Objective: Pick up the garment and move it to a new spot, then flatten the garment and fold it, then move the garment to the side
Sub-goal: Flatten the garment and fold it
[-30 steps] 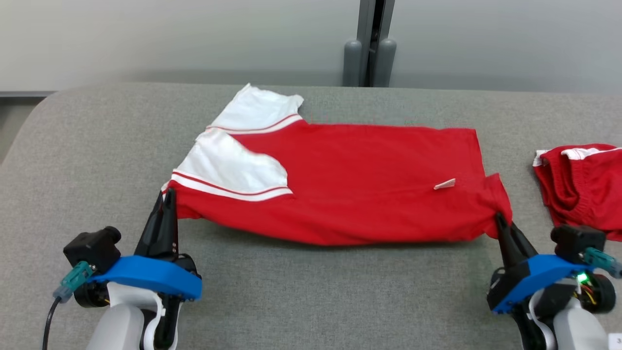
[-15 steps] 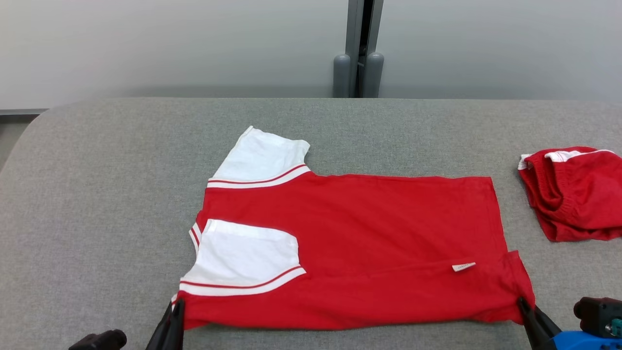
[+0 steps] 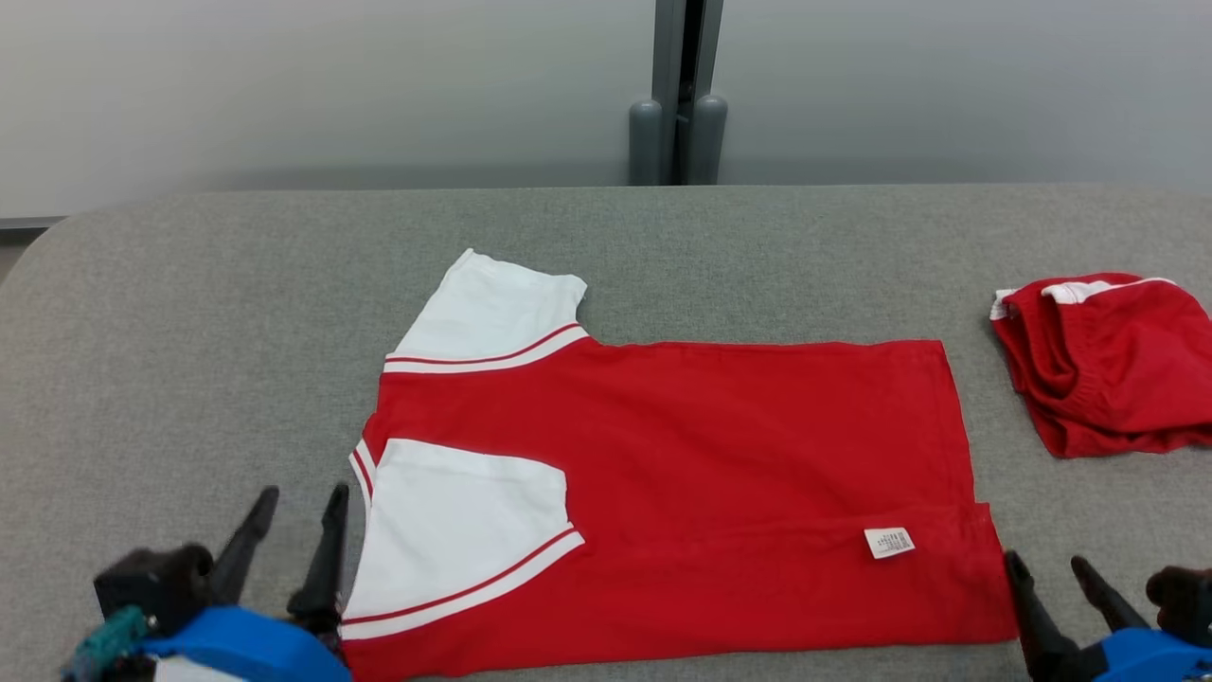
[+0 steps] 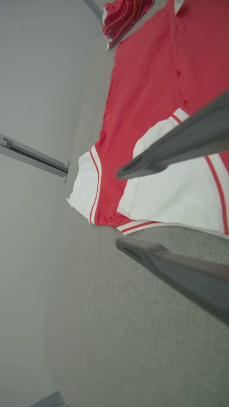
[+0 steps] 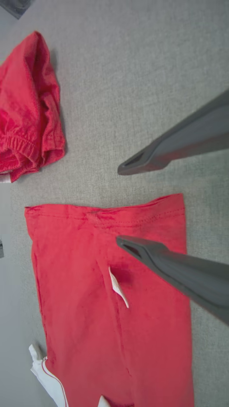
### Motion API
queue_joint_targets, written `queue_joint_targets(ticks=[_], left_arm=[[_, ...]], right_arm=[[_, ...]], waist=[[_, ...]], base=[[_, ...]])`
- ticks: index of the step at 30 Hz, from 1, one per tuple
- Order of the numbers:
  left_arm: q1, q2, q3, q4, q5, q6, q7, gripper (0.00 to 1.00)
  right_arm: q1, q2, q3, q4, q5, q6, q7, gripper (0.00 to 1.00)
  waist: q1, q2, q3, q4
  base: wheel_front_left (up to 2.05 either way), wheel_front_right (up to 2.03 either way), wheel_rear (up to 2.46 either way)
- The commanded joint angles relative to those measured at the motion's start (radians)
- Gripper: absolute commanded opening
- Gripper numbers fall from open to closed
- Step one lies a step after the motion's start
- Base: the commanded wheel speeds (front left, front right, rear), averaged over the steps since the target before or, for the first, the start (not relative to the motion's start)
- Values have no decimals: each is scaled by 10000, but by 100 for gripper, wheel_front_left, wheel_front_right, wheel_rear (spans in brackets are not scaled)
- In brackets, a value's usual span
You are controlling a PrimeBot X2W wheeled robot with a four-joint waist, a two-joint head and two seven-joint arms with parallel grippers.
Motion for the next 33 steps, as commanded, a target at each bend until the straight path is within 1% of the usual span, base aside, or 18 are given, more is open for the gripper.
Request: queue_joint_targets(ticks=[1,5,8,12,16,19,21,27,33], left_arm=[[-509,238,1,-136,151,-76,107,100],[-2492,994,83,-514,530,-387,734,100],[-4276,1617,193,-350,767,-653,1143,100],[-6382,2298,-74,500,797,-974,2087,100],[-7813,2863,-559,1629,591,-1148,3379,100],[-8558,3166,-1003,2379,408,-1199,4204,100],[-8862,3266,-1301,2788,285,-1228,4590,100],[-9537,3483,-2048,3523,-218,-1221,5156,100],[-9760,3700,-2576,4069,-587,-1220,5591,100]], right_arm=[[-276,-12,-48,-153,-85,1,-24,100],[-1066,-11,70,-624,-493,1,56,100],[-1951,-16,542,-808,-682,1,172,100],[-3111,-86,1322,-751,-800,1,242,100],[-4190,-166,2032,-508,-705,1,158,100],[-4799,-207,2371,-293,-687,1,10,100],[-5143,-245,2530,-151,-656,1,-91,100],[-5795,-267,2841,197,-608,1,-368,100],[-6176,-245,3150,520,-497,1,-547,100]], waist=[[1,0,72,-36],[1,0,525,-264],[1,0,1094,-579],[1,0,1944,-1068],[1,0,2848,-1611],[1,0,3425,-1932],[1,0,3745,-2109],[1,0,4375,-2520],[1,0,4555,-2774]], base=[[0,0,0],[0,0,0],[0,0,0],[0,0,0],[0,0,0],[0,0,0],[0,0,0],[0,0,0],[0,0,0]])
